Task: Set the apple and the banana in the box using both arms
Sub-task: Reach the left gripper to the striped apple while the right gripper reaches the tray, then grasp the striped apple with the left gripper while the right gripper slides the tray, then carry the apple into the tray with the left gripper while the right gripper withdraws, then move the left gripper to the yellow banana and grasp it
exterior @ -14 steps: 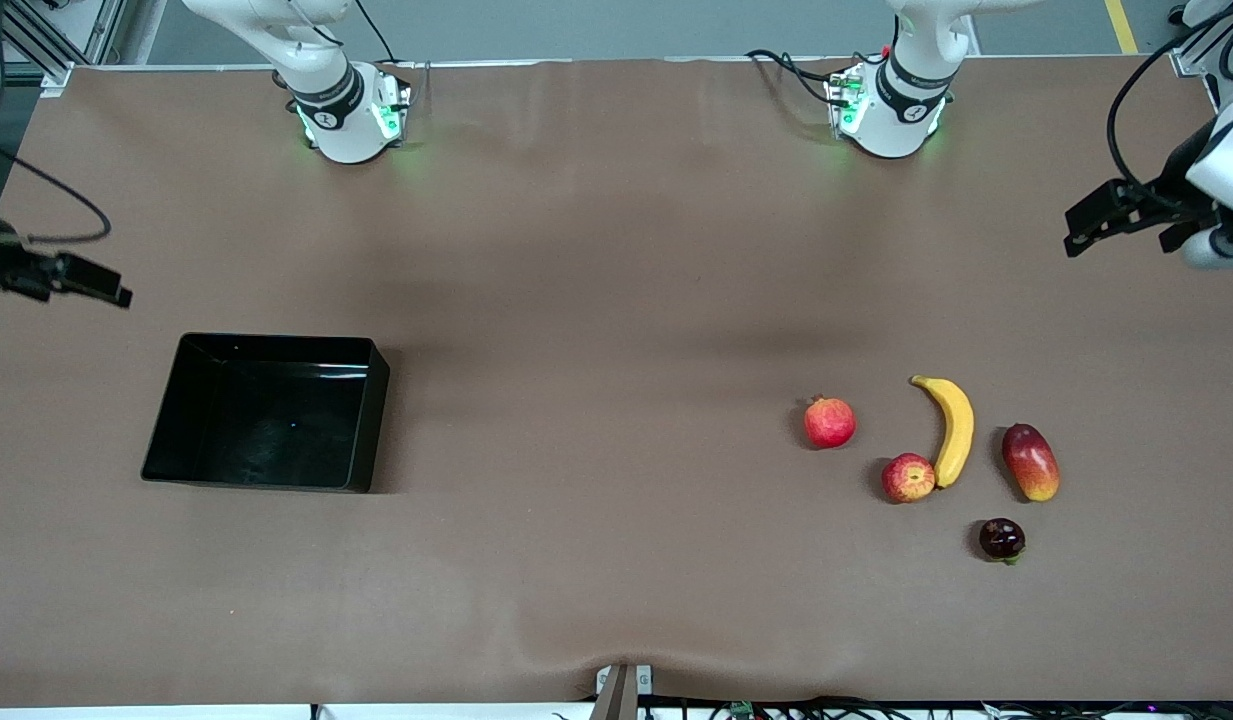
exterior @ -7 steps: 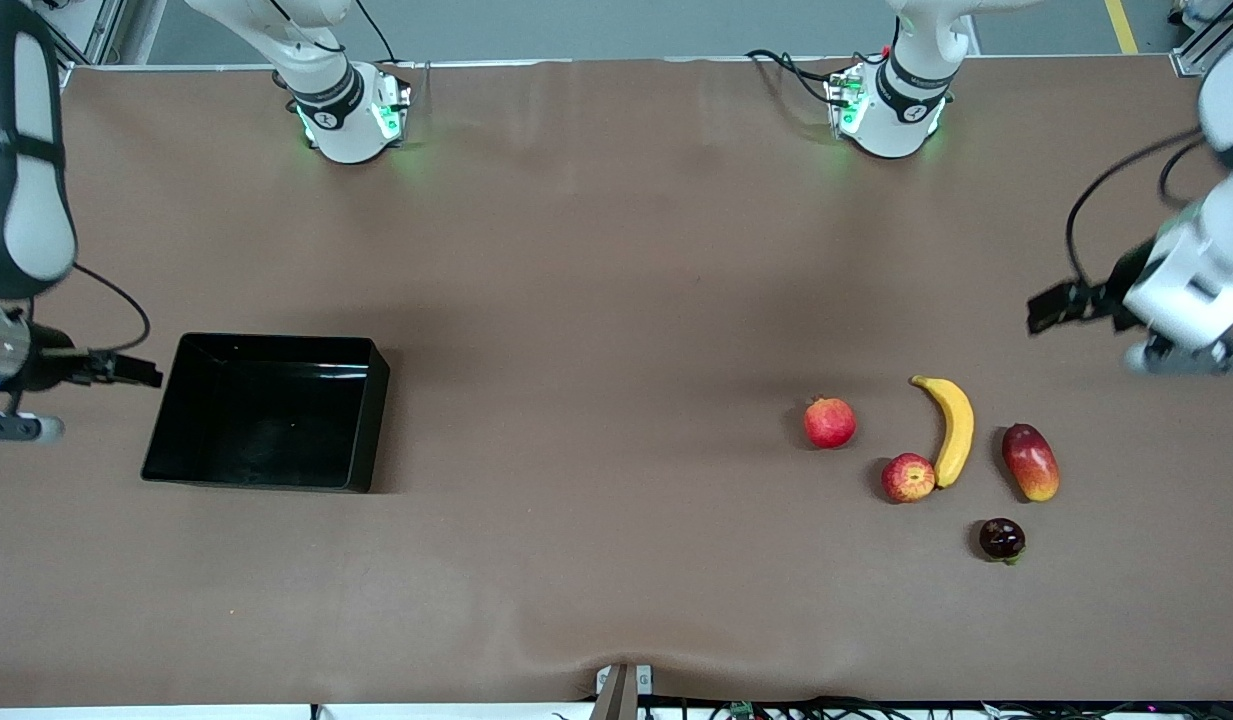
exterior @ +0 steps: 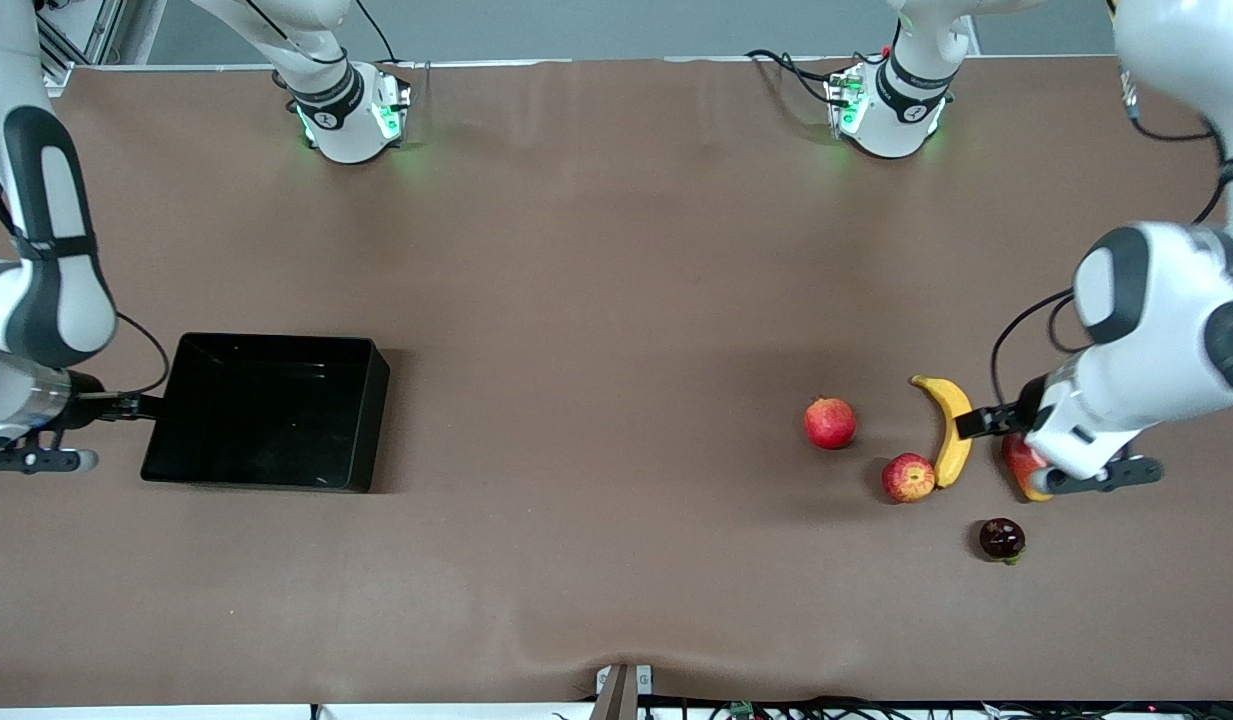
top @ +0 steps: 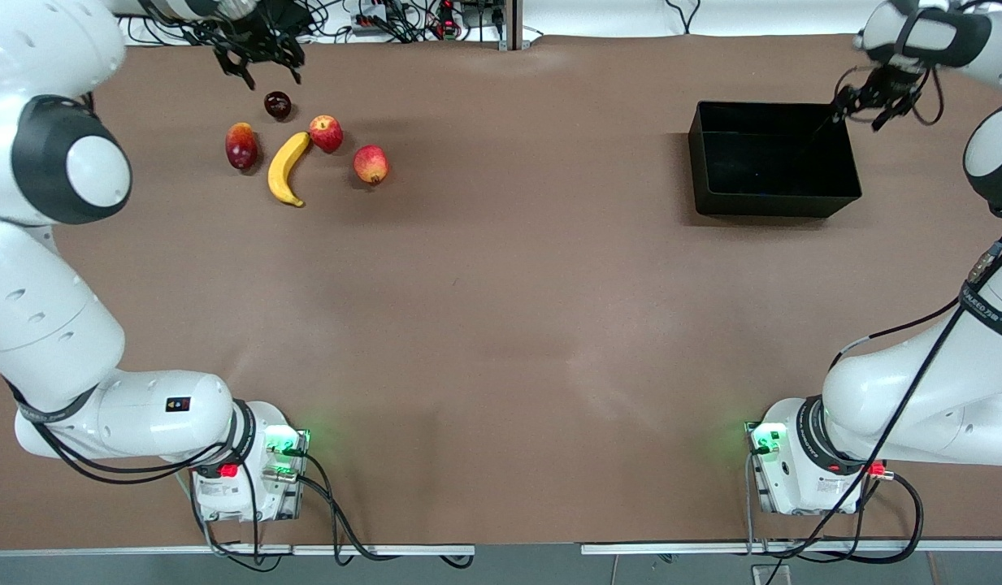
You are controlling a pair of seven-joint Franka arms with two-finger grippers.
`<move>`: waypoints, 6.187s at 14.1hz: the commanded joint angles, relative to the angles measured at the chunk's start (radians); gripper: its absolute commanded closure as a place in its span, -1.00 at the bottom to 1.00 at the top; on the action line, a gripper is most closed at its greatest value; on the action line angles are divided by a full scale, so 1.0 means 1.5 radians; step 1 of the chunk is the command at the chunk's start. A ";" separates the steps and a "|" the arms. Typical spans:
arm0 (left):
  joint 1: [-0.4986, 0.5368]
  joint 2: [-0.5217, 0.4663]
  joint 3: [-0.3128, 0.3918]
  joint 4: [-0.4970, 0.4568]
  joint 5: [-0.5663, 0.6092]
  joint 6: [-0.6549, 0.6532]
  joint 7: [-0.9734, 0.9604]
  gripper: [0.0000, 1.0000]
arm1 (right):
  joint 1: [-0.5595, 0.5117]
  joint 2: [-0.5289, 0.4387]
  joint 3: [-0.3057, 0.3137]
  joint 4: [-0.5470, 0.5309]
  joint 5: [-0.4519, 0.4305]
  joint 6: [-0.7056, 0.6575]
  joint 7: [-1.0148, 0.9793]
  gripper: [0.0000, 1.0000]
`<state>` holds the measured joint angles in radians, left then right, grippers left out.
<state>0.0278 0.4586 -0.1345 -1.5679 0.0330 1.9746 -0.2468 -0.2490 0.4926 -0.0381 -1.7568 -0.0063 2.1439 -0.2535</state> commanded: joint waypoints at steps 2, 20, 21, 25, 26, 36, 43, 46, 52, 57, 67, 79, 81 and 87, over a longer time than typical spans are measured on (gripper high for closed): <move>-0.020 0.066 0.000 0.029 -0.011 0.020 -0.065 -1.00 | -0.011 0.015 0.010 -0.042 -0.008 0.036 -0.014 0.79; -0.026 0.213 0.005 0.047 -0.003 0.188 -0.067 -0.57 | 0.239 -0.034 0.016 0.032 0.107 -0.087 0.245 1.00; -0.027 0.214 0.005 0.047 -0.002 0.188 -0.066 -0.30 | 0.284 -0.047 0.015 0.030 0.119 -0.091 0.323 1.00; -0.027 0.213 0.005 0.047 -0.002 0.188 -0.062 0.60 | 0.449 -0.054 0.015 0.032 0.124 -0.082 0.504 1.00; -0.027 0.209 0.006 0.047 -0.001 0.187 -0.061 0.88 | 0.483 -0.053 0.016 0.031 0.125 -0.059 0.539 1.00; -0.072 0.052 -0.005 0.045 0.036 0.051 -0.088 1.00 | 0.625 0.035 0.018 0.031 0.131 0.066 0.608 0.85; -0.140 0.030 -0.121 0.026 0.042 -0.012 -0.379 1.00 | 0.591 -0.002 0.013 0.031 0.129 0.057 0.608 -1.00; -0.216 0.053 -0.120 0.025 0.056 0.005 -0.470 1.00 | 0.498 -0.042 0.014 0.030 0.129 0.019 0.525 -1.00; -0.257 0.080 -0.120 -0.125 0.083 0.202 -0.502 1.00 | 0.304 -0.128 0.012 0.024 0.124 -0.113 0.269 -1.00; -0.258 0.112 -0.119 -0.165 0.090 0.262 -0.502 0.38 | 0.173 -0.203 0.011 0.024 0.104 -0.203 0.161 -1.00; -0.129 -0.097 -0.119 -0.114 0.092 0.076 -0.472 -1.00 | 0.120 -0.282 0.005 0.166 0.041 -0.446 0.186 -1.00; 0.200 0.036 -0.117 -0.190 0.108 0.139 0.025 -1.00 | 0.164 -0.340 0.002 0.168 0.005 -0.507 0.186 -1.00; 0.206 0.062 -0.117 -0.199 0.119 0.179 0.025 -0.95 | 0.161 -0.340 0.003 0.169 0.008 -0.504 0.185 -1.00; 0.208 0.082 -0.121 -0.201 0.119 0.210 0.028 1.00 | 0.155 -0.332 0.004 0.215 0.008 -0.497 0.176 -1.00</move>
<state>0.3287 0.6156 -0.2979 -1.8613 0.1907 2.2951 -0.2162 -0.0141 -0.0085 -0.0316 -1.4669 0.0183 1.4078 0.0111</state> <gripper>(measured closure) 0.348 0.000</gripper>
